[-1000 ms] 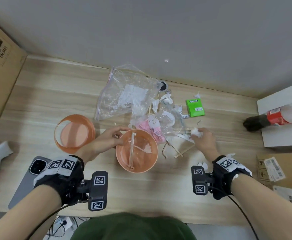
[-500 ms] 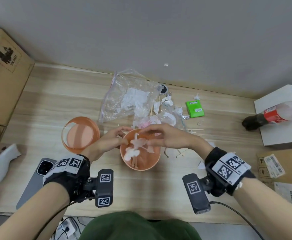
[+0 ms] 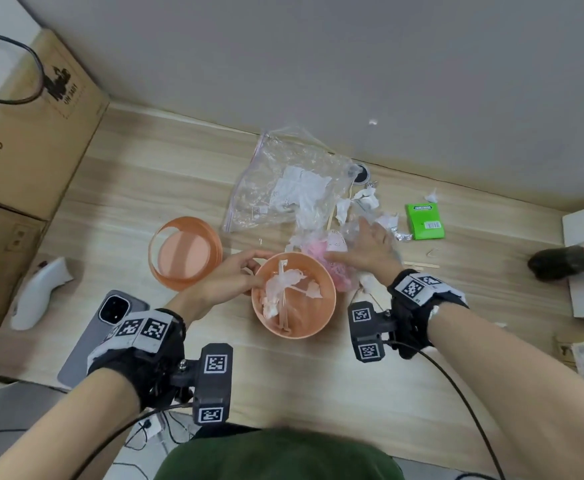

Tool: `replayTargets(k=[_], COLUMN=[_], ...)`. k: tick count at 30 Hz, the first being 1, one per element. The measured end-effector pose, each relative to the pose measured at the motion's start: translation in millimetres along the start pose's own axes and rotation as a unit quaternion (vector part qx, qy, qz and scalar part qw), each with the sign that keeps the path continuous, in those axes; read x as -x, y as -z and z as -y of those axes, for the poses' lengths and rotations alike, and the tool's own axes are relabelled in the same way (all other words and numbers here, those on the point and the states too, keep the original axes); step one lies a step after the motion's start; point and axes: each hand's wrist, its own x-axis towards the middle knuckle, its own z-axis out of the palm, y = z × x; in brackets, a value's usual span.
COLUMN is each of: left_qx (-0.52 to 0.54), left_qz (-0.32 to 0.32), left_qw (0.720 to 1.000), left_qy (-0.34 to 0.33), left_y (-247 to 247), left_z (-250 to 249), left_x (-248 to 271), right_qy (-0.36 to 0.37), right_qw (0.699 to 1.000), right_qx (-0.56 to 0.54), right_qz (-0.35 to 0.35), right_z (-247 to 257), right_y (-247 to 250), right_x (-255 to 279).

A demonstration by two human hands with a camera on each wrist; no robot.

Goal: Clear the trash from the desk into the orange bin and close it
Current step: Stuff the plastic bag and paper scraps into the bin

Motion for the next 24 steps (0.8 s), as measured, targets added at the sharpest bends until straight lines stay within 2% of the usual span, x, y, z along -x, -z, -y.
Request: replayTargets(k=[4,7,12,15,18,20,22,24], left_qx=[0.006,-0.001,-0.014,-0.018,-0.021,-0.023,-0.021,-0.015], left_qz=[-0.002,-0.003,-0.005,-0.002,-0.006,-0.007,-0.005,-0.006], left_qw=[1.0,1.0,1.0,1.0,1.0,1.0,1.0,1.0], left_qy=[0.004,0.001,0.006,0.003,0.005,0.002,-0.007,-0.012], left_y=[-0.6,-1.5,-5.2,-9.1,-13.1,-15.9,-19.0,-21.8], left_z=[-0.2,0.7,-1.0,-2.5,-2.7,-3.5,-3.9,-4.8], left_x=[1.0,-2.0,-9.3,-10.0,-13.5,-14.8,-13.9,-11.0], right_qy=[0.028,0.075,0.079,0.133,0.204,0.261,0.321,0.363], right_qw=[0.996,0.992,0.981,0.955,0.936,0.929,0.921,0.922], right_qx=[0.061,0.053,-0.116,-0.212,-0.246,-0.239,-0.21,-0.134], right_qz=[-0.066,-0.084,-0.137,-0.157,-0.144,-0.109,-0.058,-0.024], right_z=[-7.9,-21.1,-37.0,-29.1,-3.4,17.7,31.8,37.9], right_y=[-9.7,1.3,47.6,73.8,88.8,86.5,72.7,50.8], right_x=[-6.4,-4.7,25.5,55.1,86.9,110.2,126.6,131.3])
